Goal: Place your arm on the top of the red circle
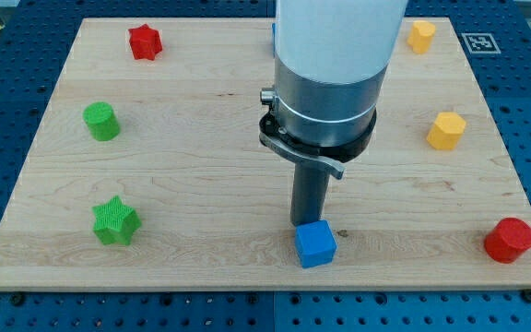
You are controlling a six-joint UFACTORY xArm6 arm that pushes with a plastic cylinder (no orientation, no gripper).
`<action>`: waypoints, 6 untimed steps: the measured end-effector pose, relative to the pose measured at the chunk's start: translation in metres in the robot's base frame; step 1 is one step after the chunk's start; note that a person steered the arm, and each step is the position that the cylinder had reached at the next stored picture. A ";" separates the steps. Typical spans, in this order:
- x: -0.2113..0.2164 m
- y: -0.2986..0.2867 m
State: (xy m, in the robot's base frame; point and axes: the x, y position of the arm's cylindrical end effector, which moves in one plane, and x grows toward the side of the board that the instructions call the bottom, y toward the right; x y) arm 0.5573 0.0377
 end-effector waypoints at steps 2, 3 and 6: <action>-0.075 0.008; -0.071 0.052; -0.032 0.166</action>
